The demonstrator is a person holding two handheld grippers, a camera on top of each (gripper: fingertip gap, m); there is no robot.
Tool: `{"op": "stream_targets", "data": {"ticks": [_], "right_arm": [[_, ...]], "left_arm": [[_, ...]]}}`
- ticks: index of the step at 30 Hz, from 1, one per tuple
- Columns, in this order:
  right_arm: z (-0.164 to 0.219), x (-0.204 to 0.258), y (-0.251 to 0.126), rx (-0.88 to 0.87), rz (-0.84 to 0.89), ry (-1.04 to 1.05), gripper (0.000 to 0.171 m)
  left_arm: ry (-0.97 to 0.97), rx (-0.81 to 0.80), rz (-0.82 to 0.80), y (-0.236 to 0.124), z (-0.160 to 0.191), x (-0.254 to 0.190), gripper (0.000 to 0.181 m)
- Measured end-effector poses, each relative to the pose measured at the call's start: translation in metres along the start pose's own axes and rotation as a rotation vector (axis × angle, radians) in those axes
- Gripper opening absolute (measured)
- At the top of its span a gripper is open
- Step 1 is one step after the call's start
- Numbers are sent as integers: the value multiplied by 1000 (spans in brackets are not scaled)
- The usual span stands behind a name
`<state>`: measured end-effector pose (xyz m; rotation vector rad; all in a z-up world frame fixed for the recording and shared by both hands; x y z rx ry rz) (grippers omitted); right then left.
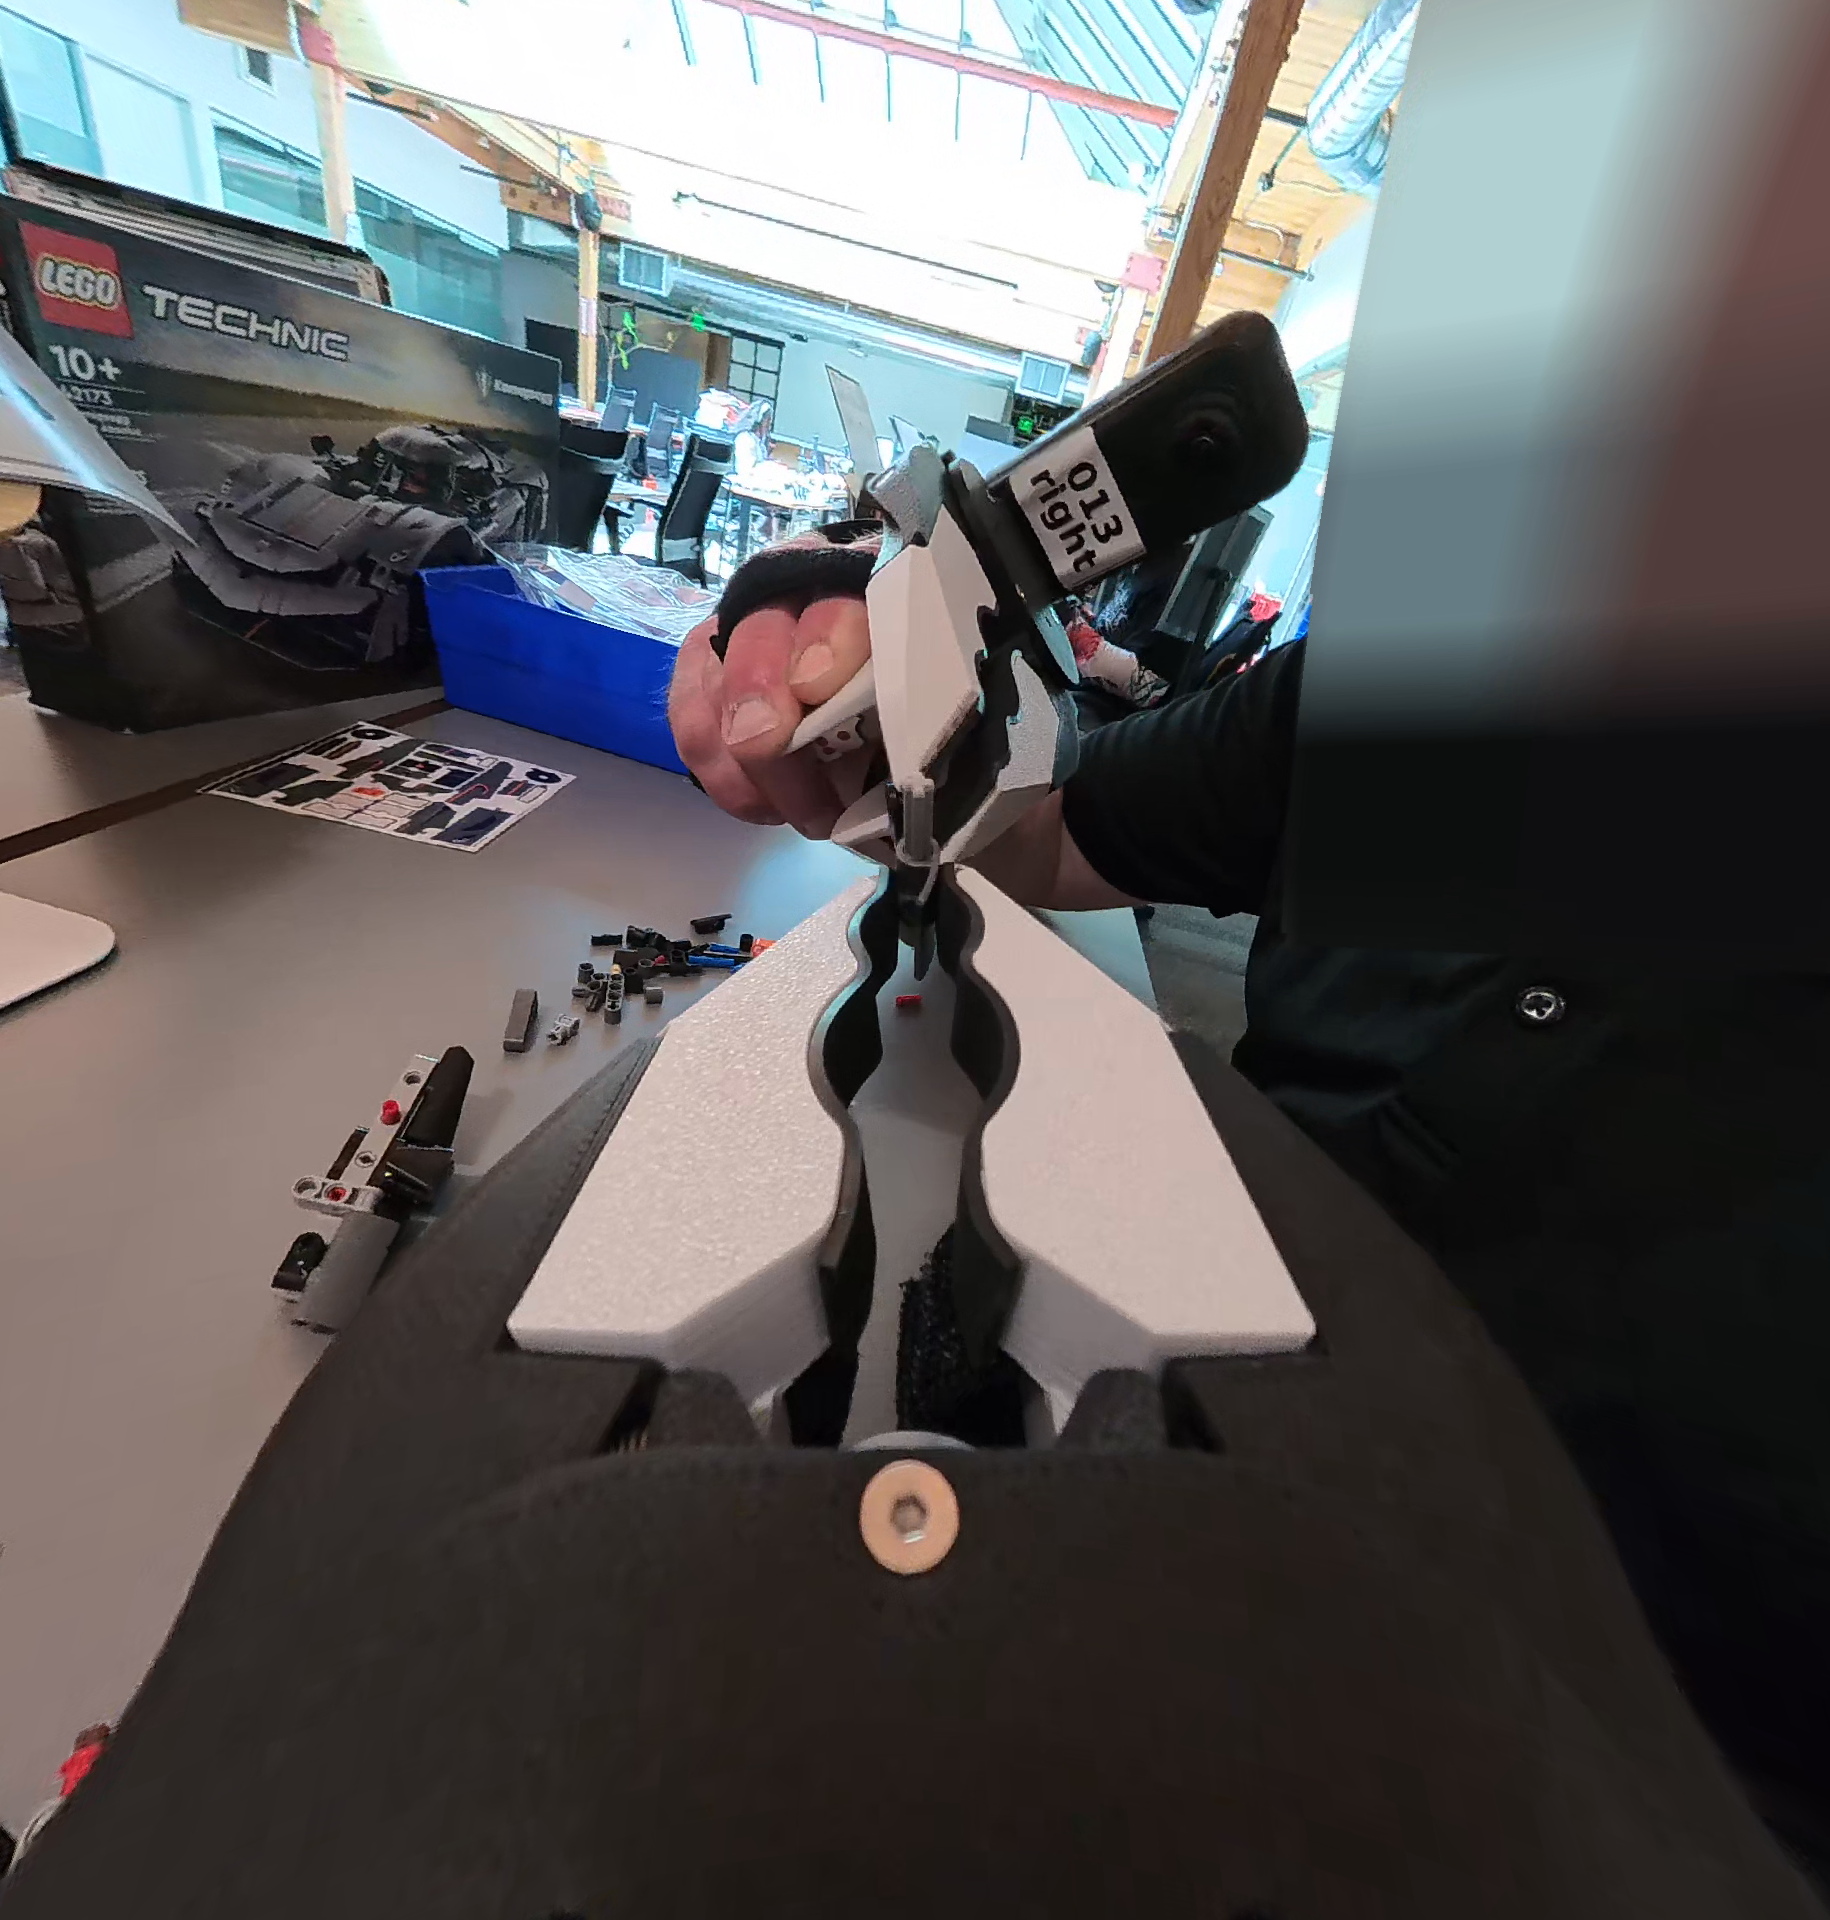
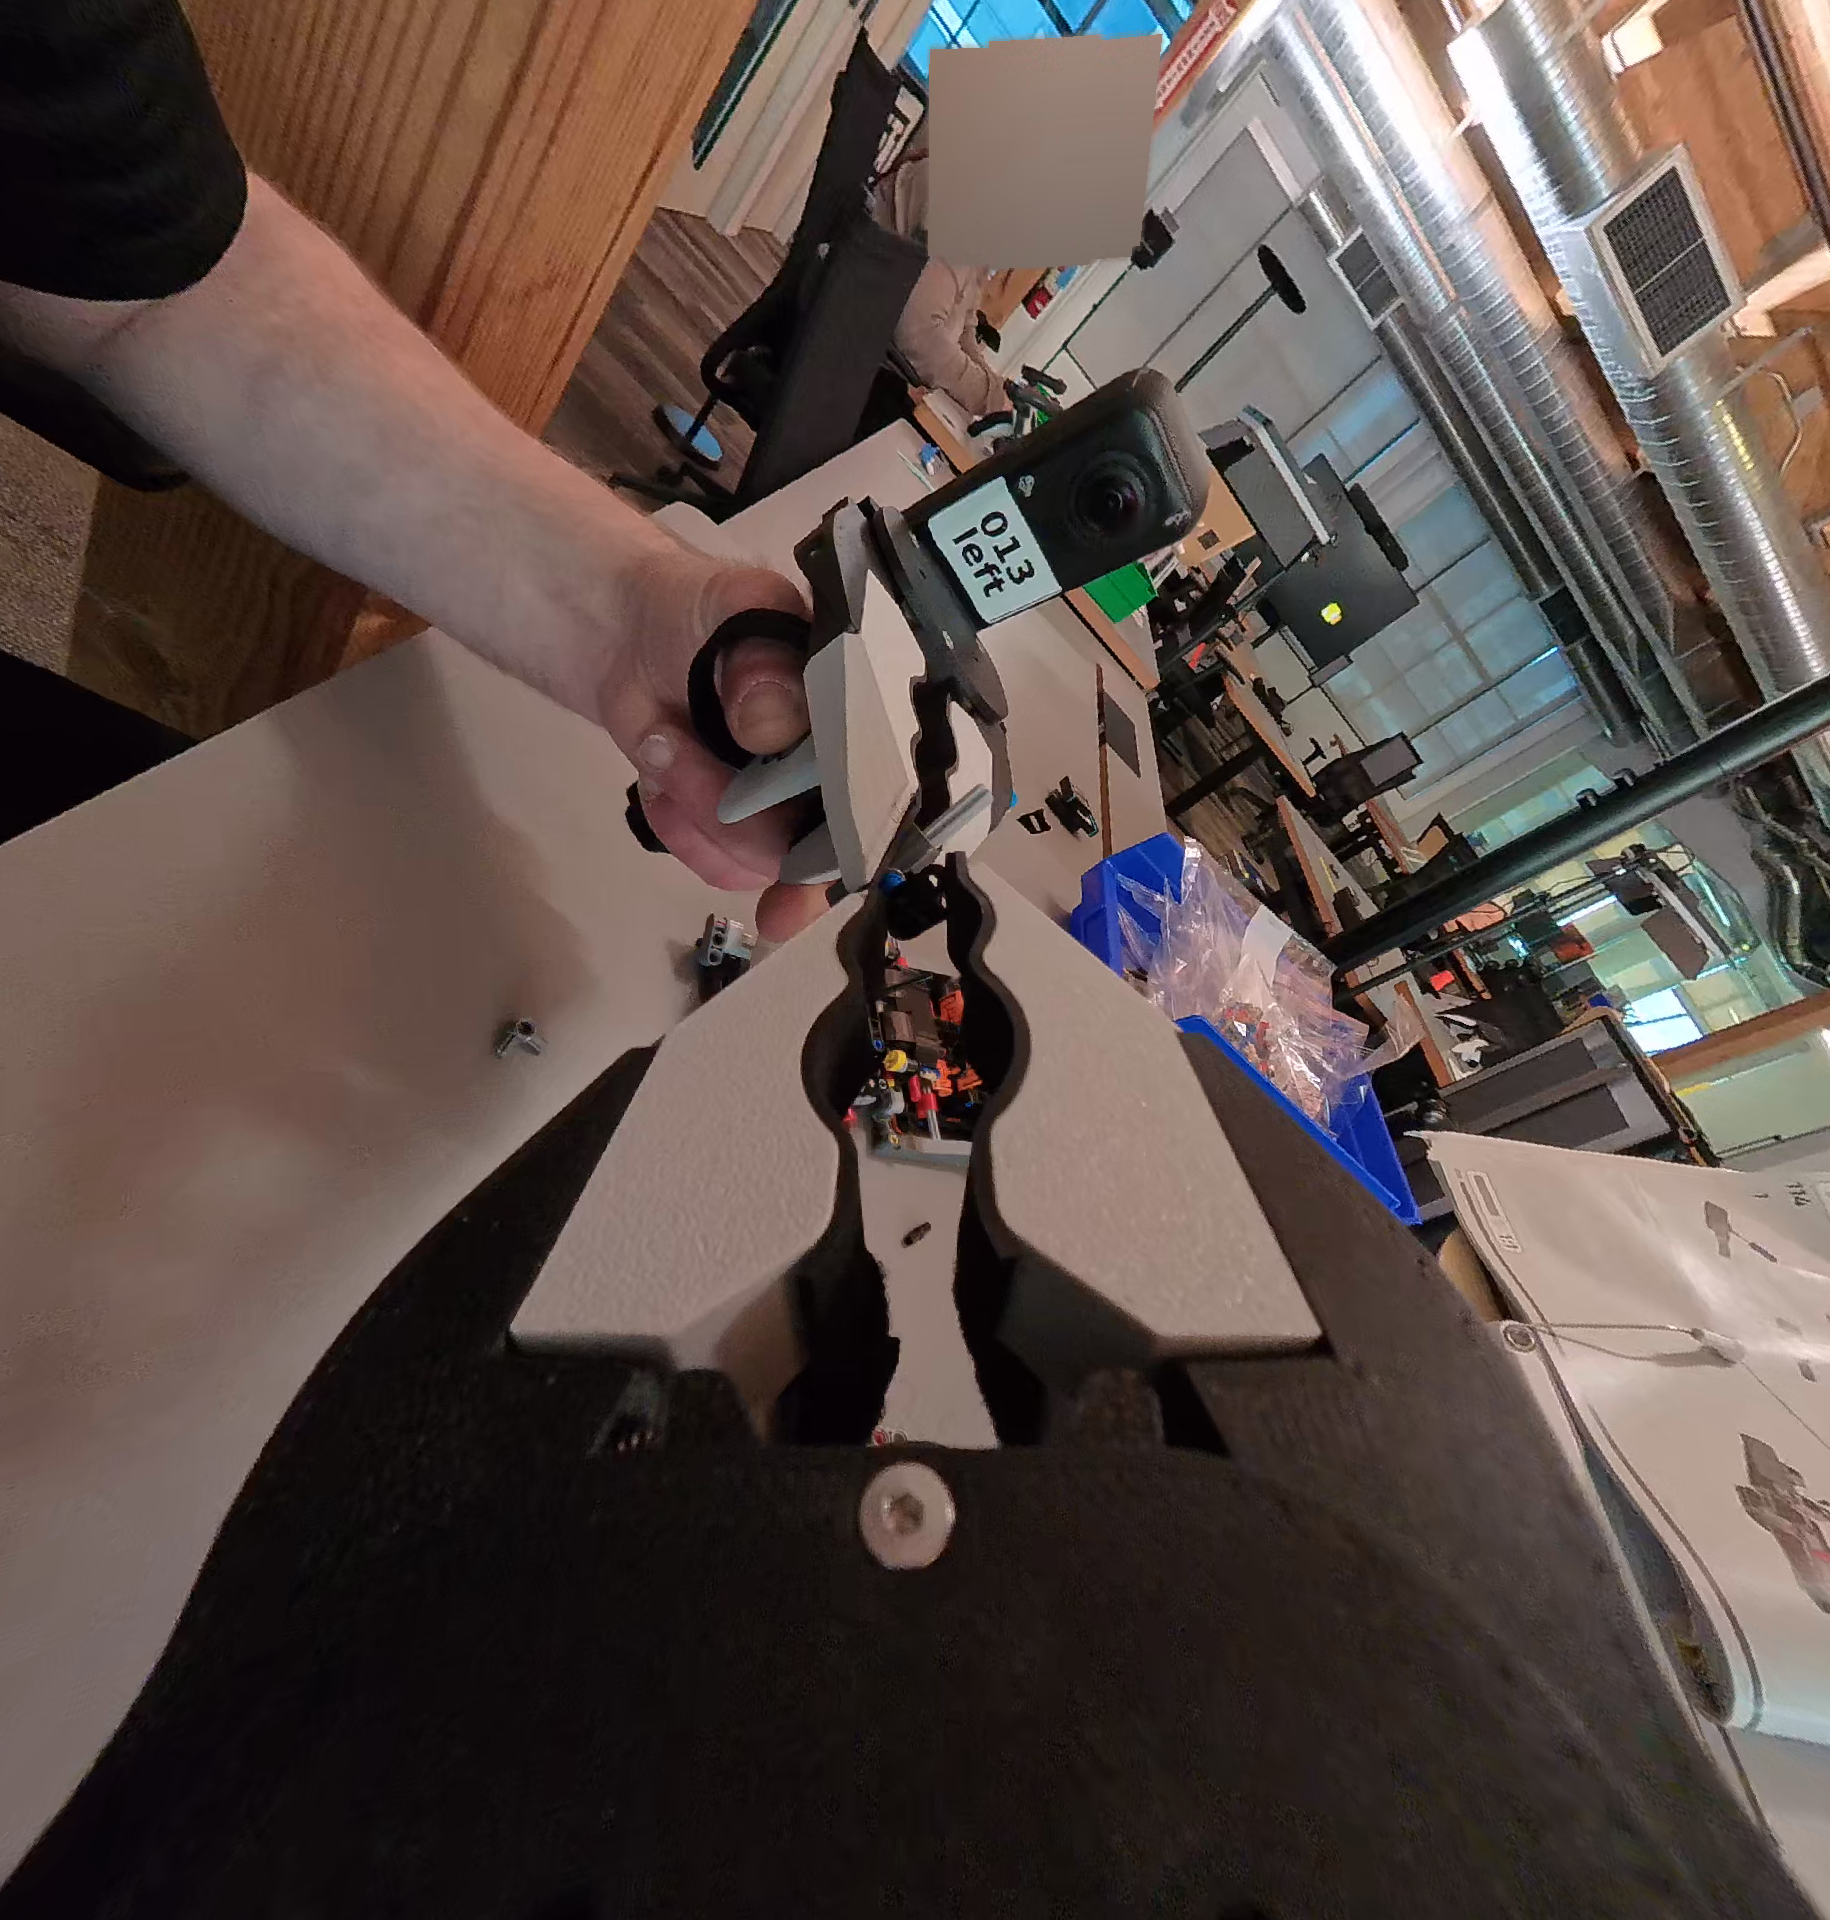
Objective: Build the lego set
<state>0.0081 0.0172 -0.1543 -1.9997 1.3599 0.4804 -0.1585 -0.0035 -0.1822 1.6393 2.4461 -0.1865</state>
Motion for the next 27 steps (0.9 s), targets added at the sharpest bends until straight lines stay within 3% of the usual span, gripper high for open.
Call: {"op": "stream_targets", "data": {"ticks": [9, 27], "right_arm": [[-1, 0, -1, -16, -42, 22, 8], [1, -4, -2, -73, -64, 125, 8]], "left_arm": [[41, 12, 16, 1, 2, -2, 5], [277, 75, -105, 1, -9, -11, 5]]}}
Point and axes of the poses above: each gripper's, where its closed fingertips meet, y out along the fingers, z out of its underside, x = y × z across the jaws, the point moved 9 cm from there along -y, back along the fingers, and after that the axes turned 12 degrees about -z, right-handed, at the moved point
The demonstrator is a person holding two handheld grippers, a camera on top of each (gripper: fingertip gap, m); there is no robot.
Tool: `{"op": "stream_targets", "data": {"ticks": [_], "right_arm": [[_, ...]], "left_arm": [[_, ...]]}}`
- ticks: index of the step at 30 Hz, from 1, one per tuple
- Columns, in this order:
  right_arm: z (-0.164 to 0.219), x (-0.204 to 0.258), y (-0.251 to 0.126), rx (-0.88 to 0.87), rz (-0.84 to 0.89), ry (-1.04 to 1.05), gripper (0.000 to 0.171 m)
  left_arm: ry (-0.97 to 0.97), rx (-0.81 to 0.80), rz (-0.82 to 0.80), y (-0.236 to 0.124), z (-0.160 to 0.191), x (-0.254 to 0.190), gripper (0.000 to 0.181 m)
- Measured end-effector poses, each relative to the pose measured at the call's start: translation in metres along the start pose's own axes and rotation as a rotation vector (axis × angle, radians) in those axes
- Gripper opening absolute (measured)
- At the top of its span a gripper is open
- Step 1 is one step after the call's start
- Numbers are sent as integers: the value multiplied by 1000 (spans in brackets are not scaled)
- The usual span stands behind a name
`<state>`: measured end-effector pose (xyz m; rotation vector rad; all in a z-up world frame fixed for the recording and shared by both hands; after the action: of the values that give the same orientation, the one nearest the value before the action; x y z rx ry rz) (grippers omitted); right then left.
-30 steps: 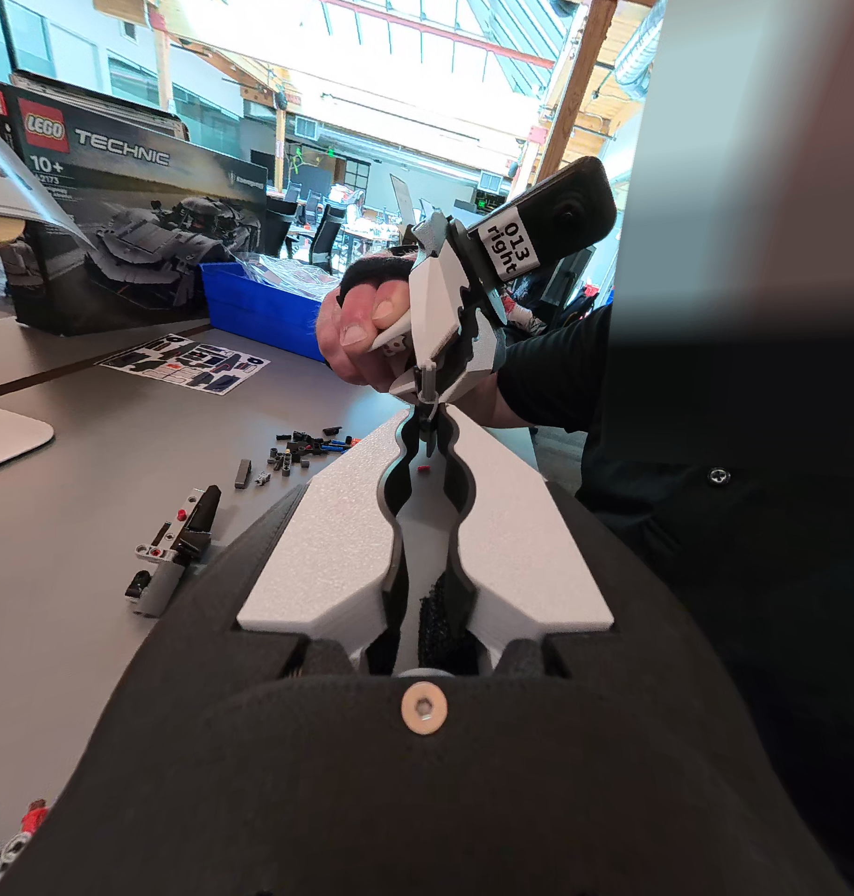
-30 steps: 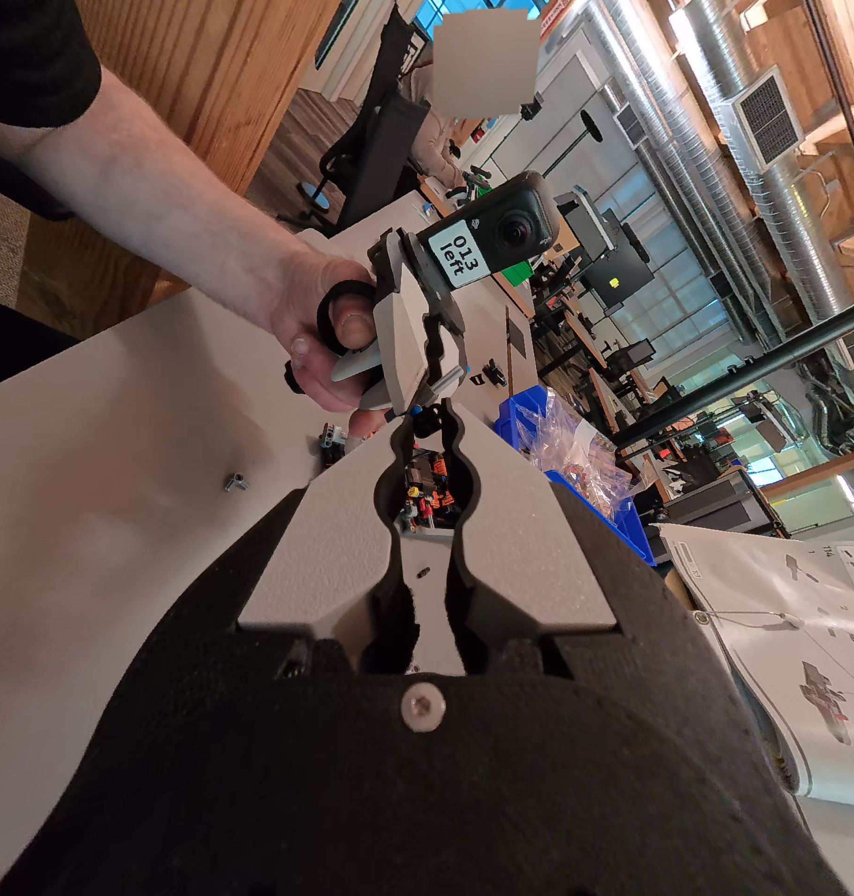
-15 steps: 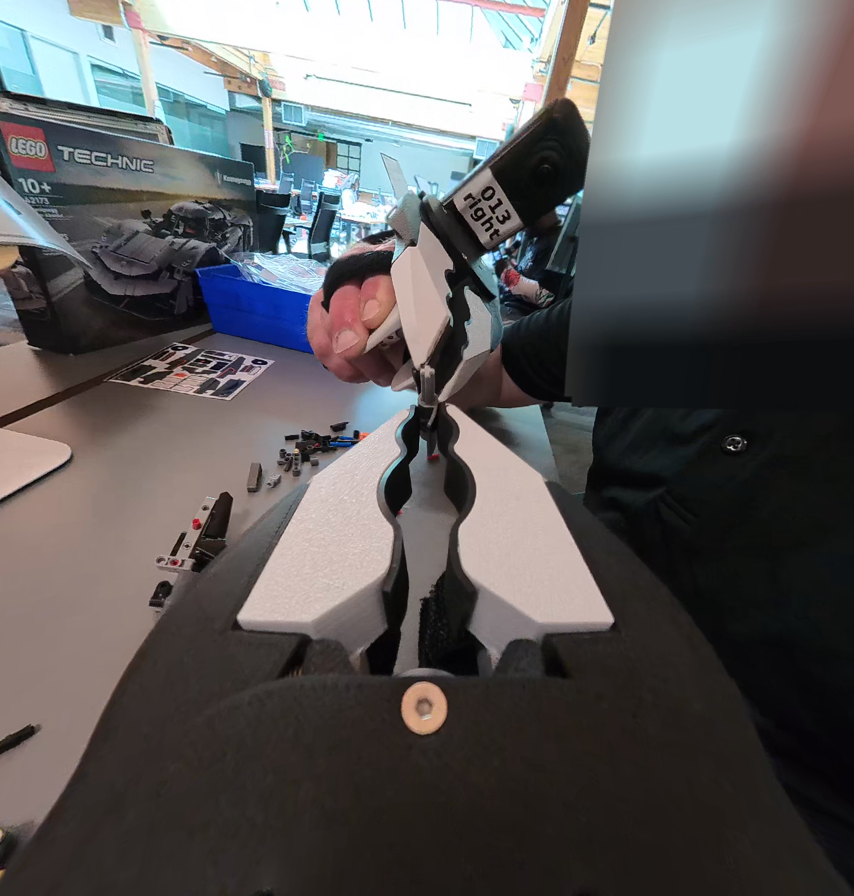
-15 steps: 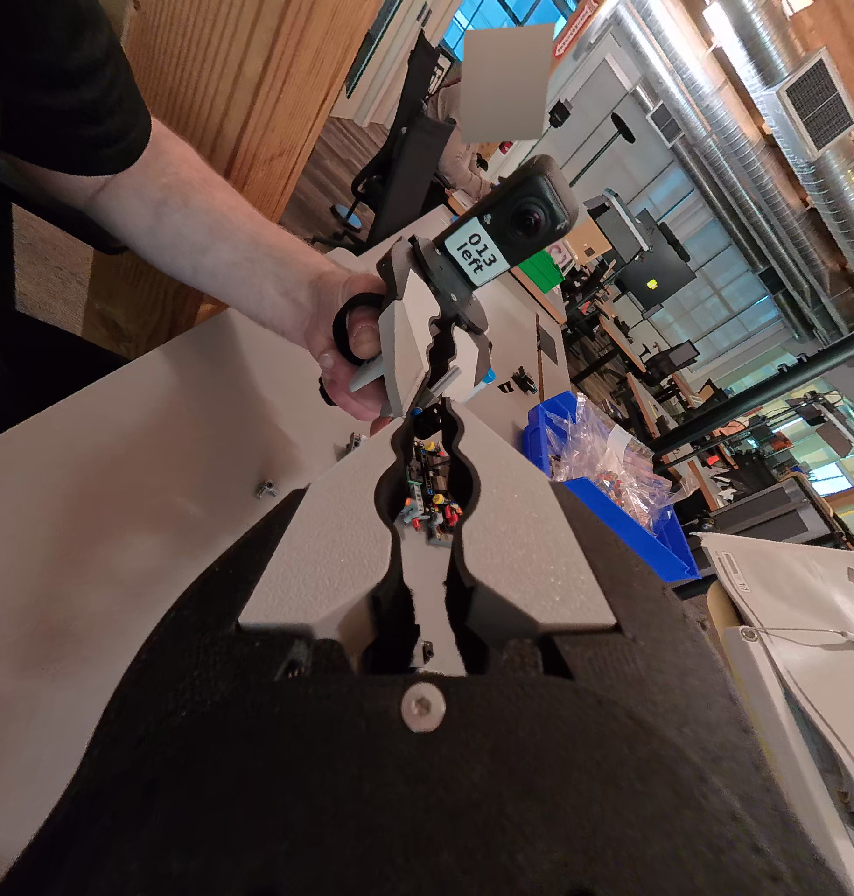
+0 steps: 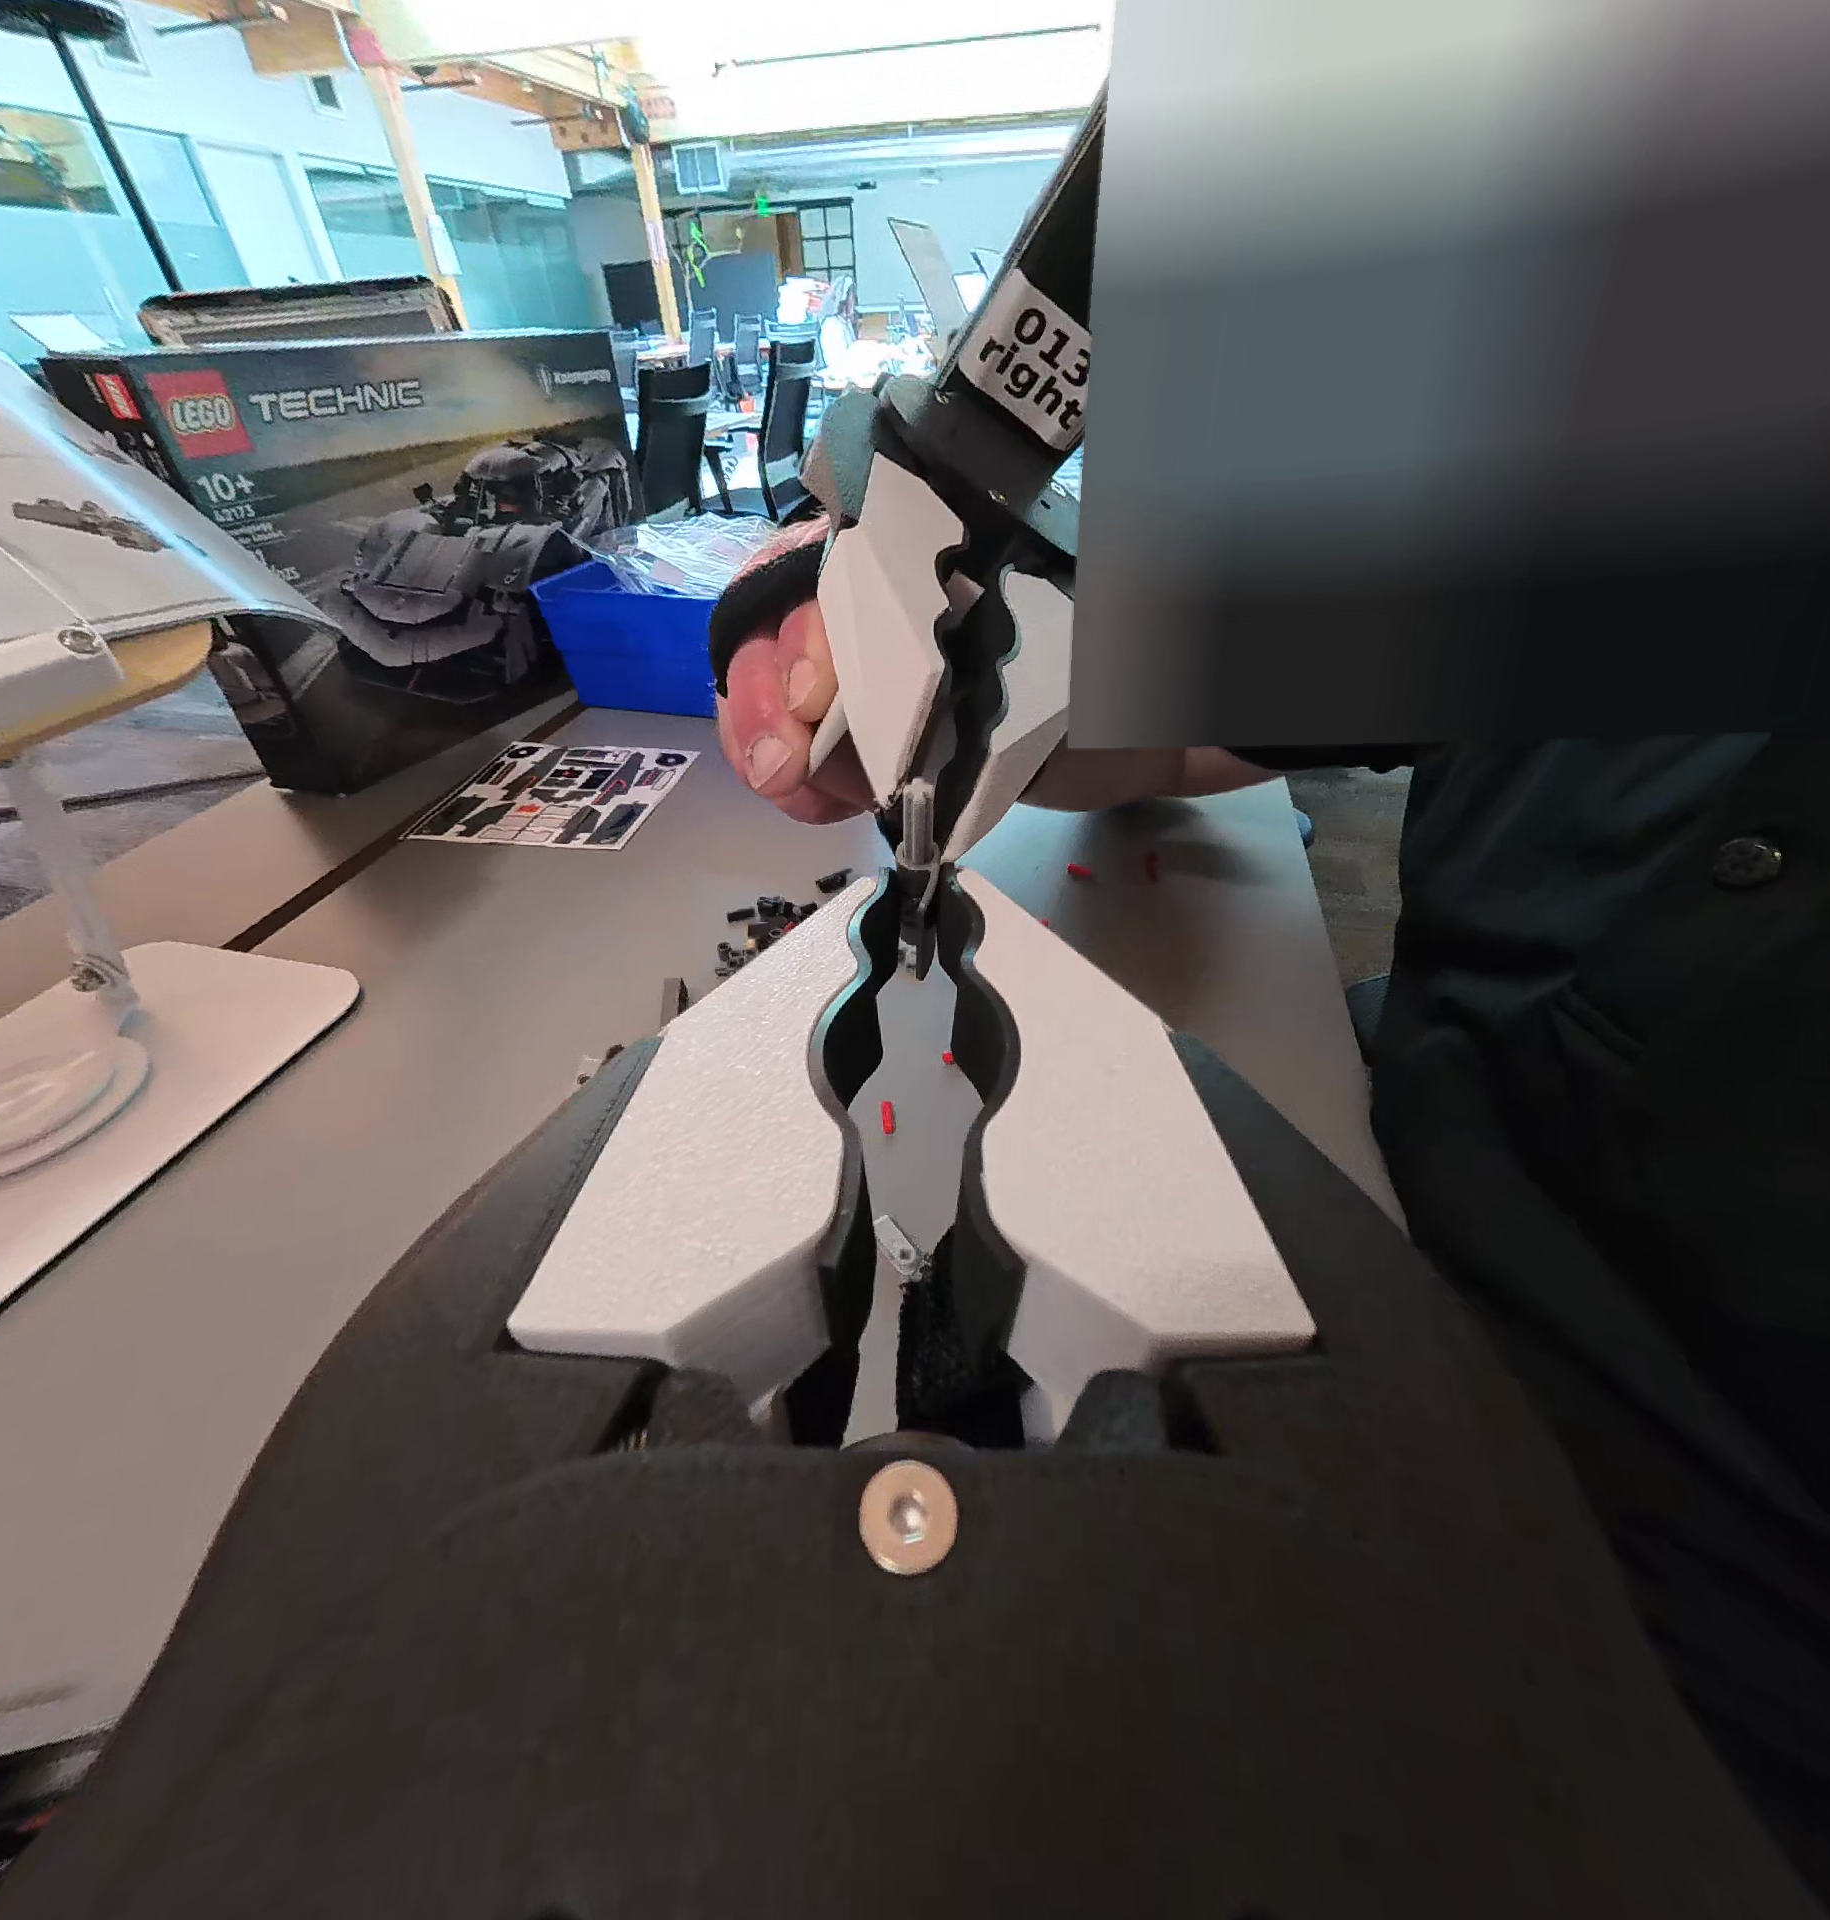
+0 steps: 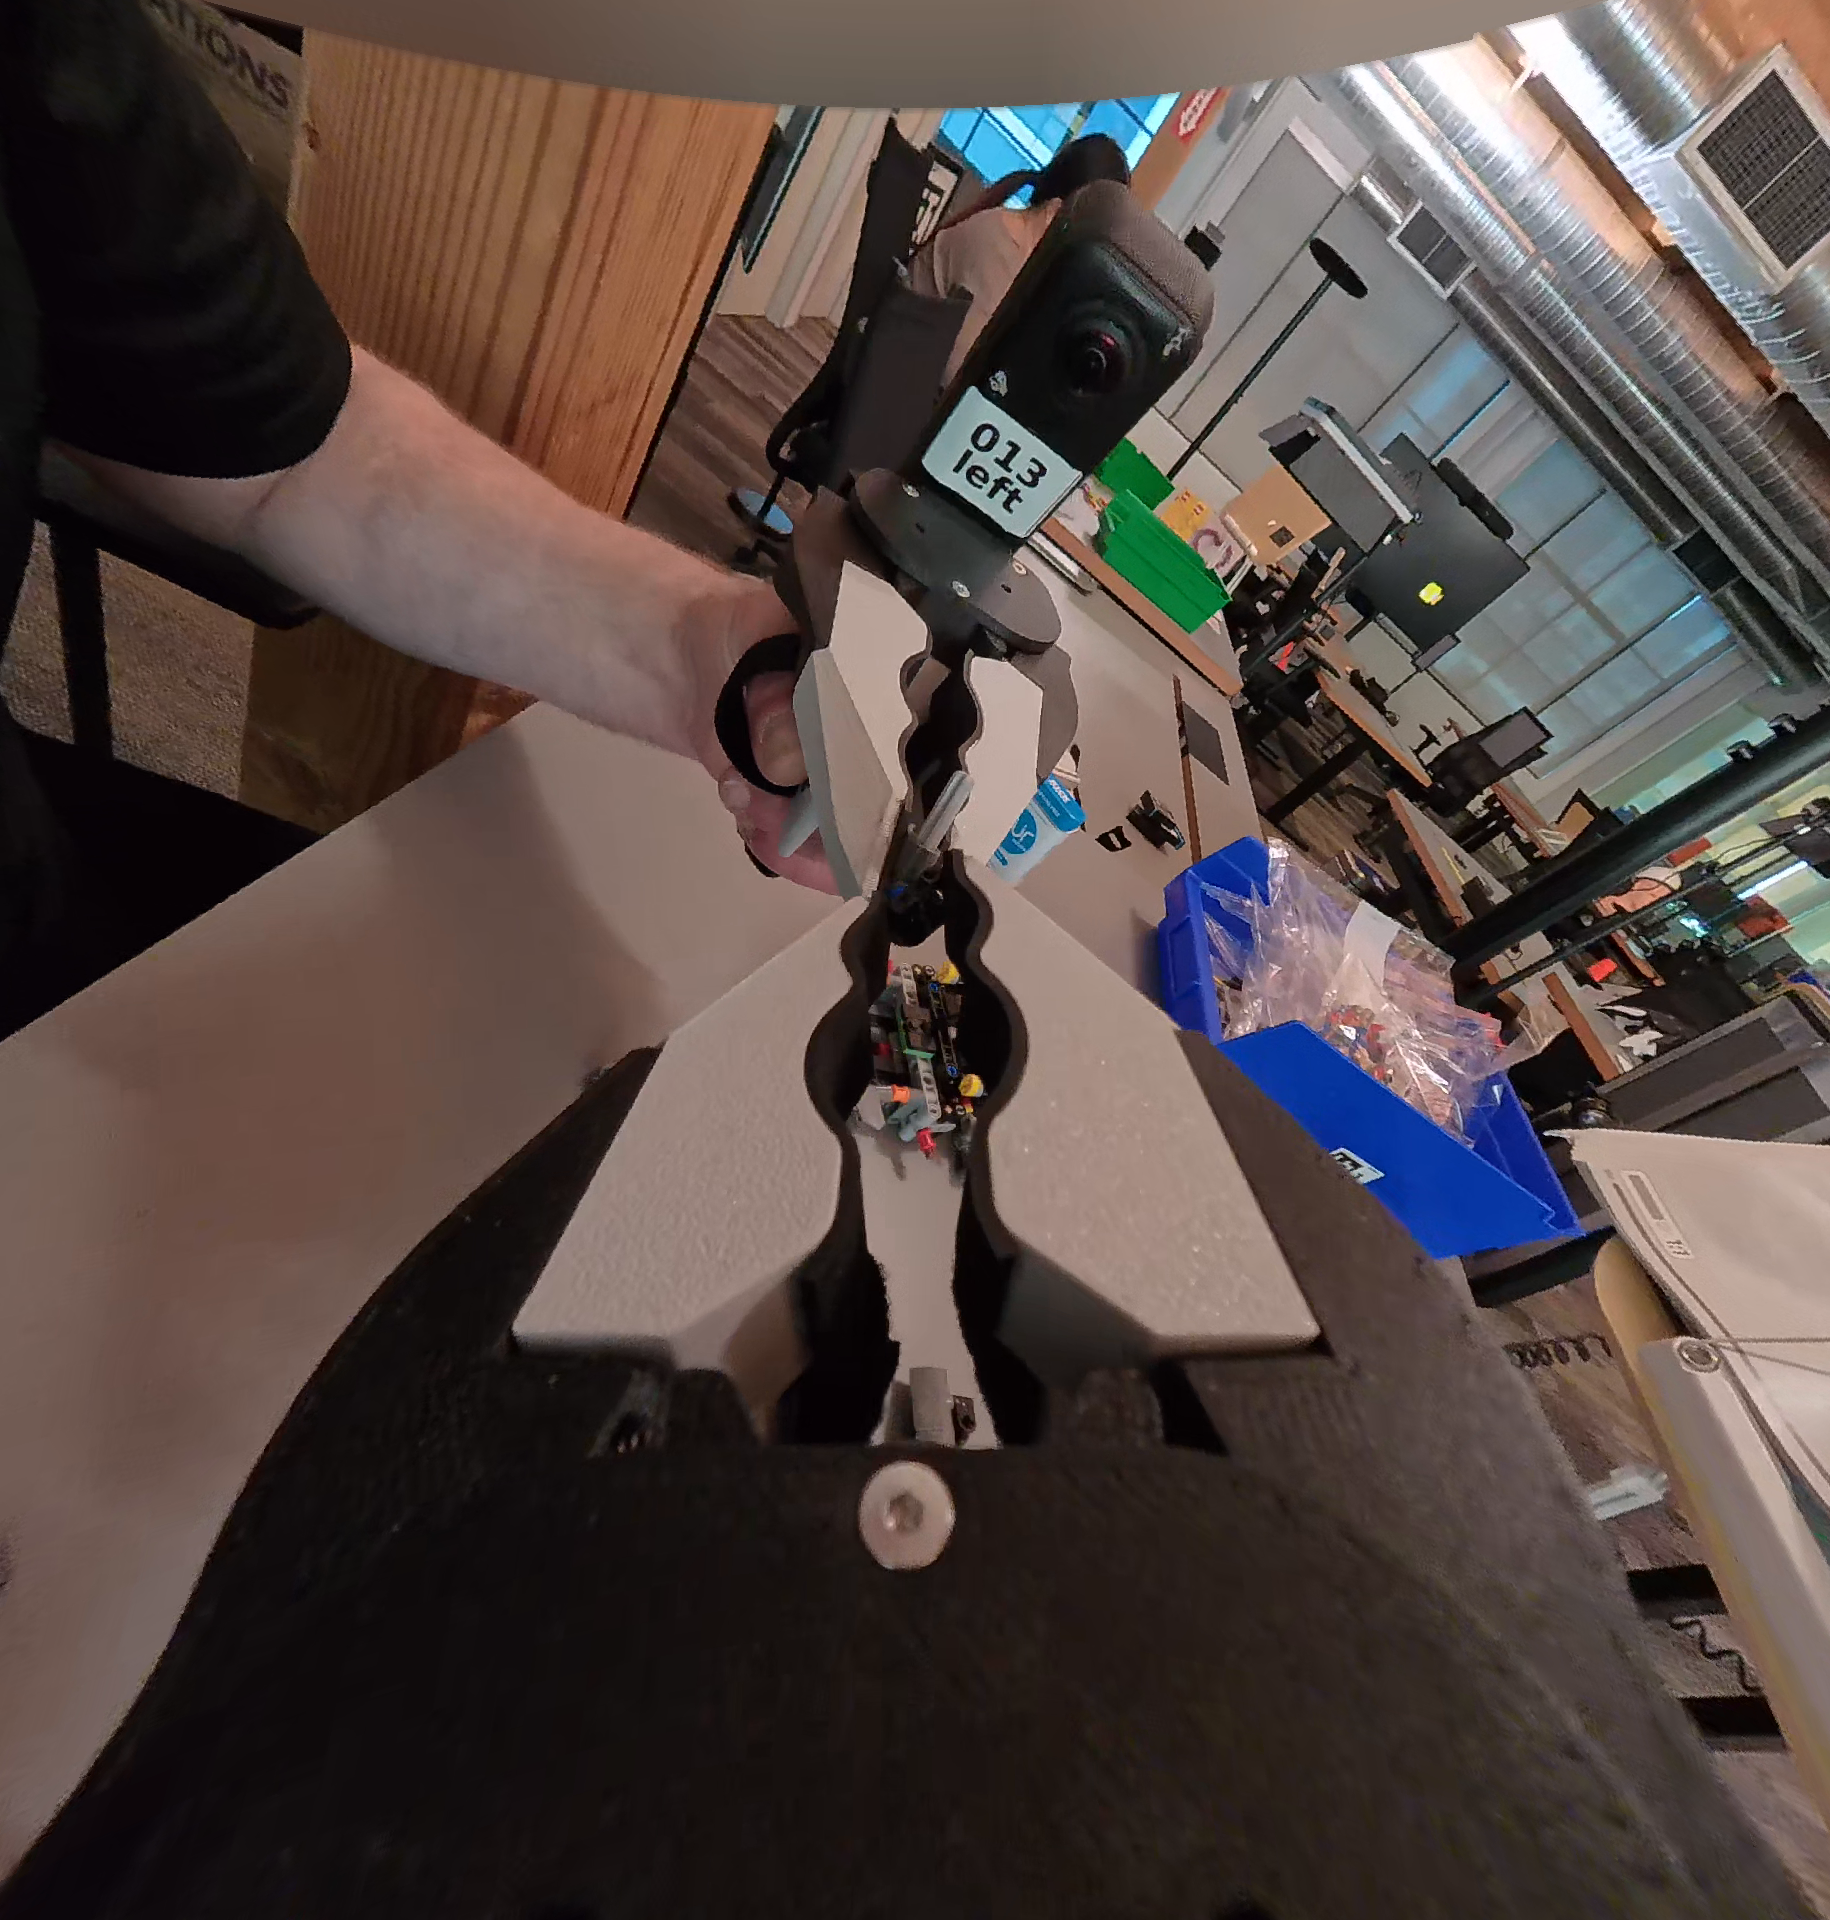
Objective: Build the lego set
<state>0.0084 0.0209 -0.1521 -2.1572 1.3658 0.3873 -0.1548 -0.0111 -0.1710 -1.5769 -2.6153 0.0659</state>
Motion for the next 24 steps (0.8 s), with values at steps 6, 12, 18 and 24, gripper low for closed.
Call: {"op": "stream_targets", "data": {"ticks": [6, 12, 18, 24], "right_arm": [[0, 0, -1, -5, 14, -25, 9], [-11, -6, -9, 42, 73, -40, 26], [-14, 1, -12, 108, 135, -42, 14], [-17, 3, -14, 101, 151, -15, 6]], "left_arm": [[-103, -51, 54, 2, 4, 4, 5], [-262, -173, 73, 3, 6, 13, 5], [-344, -239, 68, 8, 11, 11, 5], [-318, -254, 46, 12, 4, 4, 5]]}}
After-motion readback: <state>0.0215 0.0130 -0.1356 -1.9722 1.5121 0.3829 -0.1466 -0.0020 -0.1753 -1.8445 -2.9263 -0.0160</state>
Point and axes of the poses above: each gripper's, where its closed fingertips meet, y out along the fingers, z out of its underside, x = y × z across the jaws, the point moved 9 cm from there along -y, back along the fingers, and after that the axes turned 12 degrees about -z, right-handed, at the moved point
